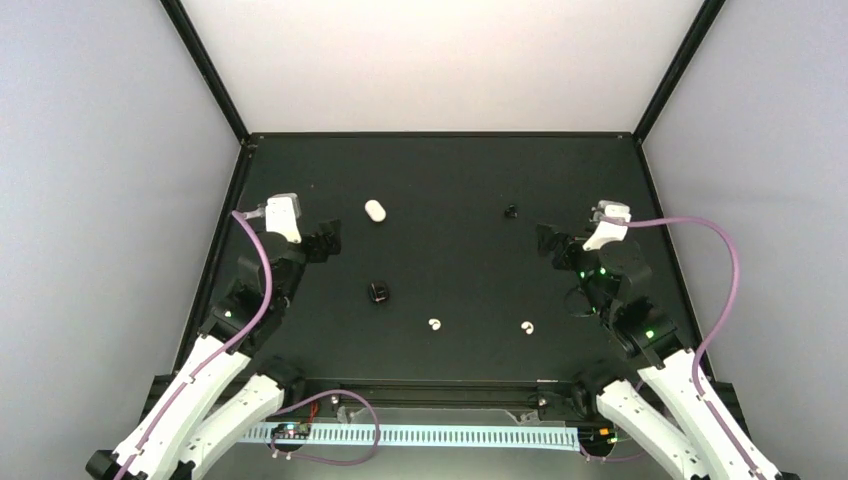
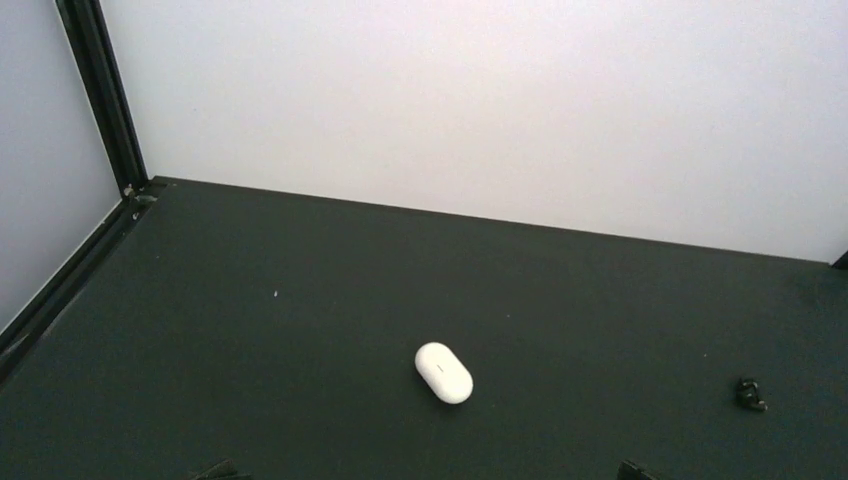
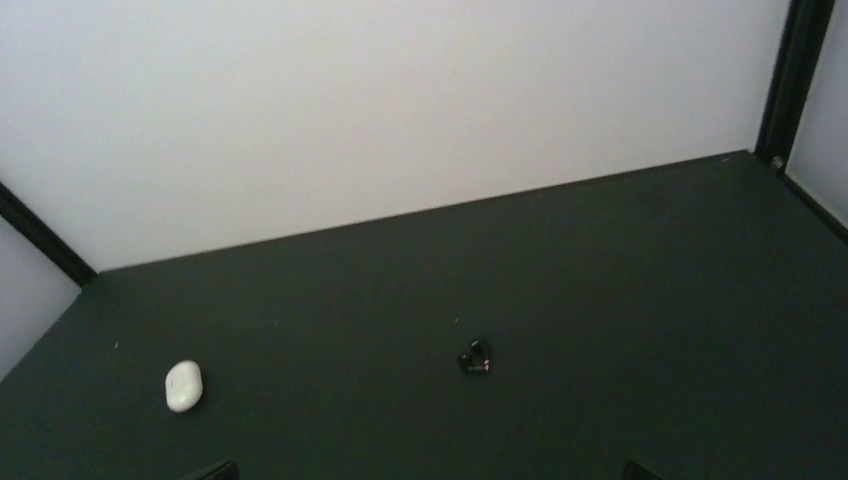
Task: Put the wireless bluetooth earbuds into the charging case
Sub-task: Move the charging case to the center of the board.
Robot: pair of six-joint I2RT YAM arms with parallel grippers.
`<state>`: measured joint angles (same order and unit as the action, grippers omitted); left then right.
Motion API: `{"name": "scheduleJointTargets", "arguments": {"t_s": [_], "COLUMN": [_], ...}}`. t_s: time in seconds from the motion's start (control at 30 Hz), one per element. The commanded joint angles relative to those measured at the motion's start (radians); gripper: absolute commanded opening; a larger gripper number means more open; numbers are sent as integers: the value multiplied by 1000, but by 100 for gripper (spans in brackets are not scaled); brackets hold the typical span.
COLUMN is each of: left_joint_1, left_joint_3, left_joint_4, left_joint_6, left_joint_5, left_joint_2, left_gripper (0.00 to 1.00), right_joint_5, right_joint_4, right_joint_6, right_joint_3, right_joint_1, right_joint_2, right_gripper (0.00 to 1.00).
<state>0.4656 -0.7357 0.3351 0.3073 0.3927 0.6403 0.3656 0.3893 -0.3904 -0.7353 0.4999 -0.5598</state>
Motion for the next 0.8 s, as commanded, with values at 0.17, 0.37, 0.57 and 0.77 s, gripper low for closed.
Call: {"name": "scheduleJointTargets", "arguments": {"t_s": [0.17,0.37,0.57,0.77], "left_joint_1": [1,0,1,1], "left_joint_3": [22,27,33,36], "left_joint_4": [-54,-36,-22,-27], "left_joint_6": [-8,-15,13,35], "left_joint_5": [-19,-30,-67,-108], "left_joint_2": [-45,-42,-30,-47], "left_gripper": [99,99,99,99], "right_joint_5": [-130,-223,-250,-272], "right_joint_4": [-32,14,-79,-204], "right_joint_6": [12,-19,-139,-176], "right_joint_3": [-17,-53,5,-76], "right_joint_1": [5,6,47,157], "right_joint_2": [-48,-182,-400,-683], "right_gripper": [100,100,98,87]}}
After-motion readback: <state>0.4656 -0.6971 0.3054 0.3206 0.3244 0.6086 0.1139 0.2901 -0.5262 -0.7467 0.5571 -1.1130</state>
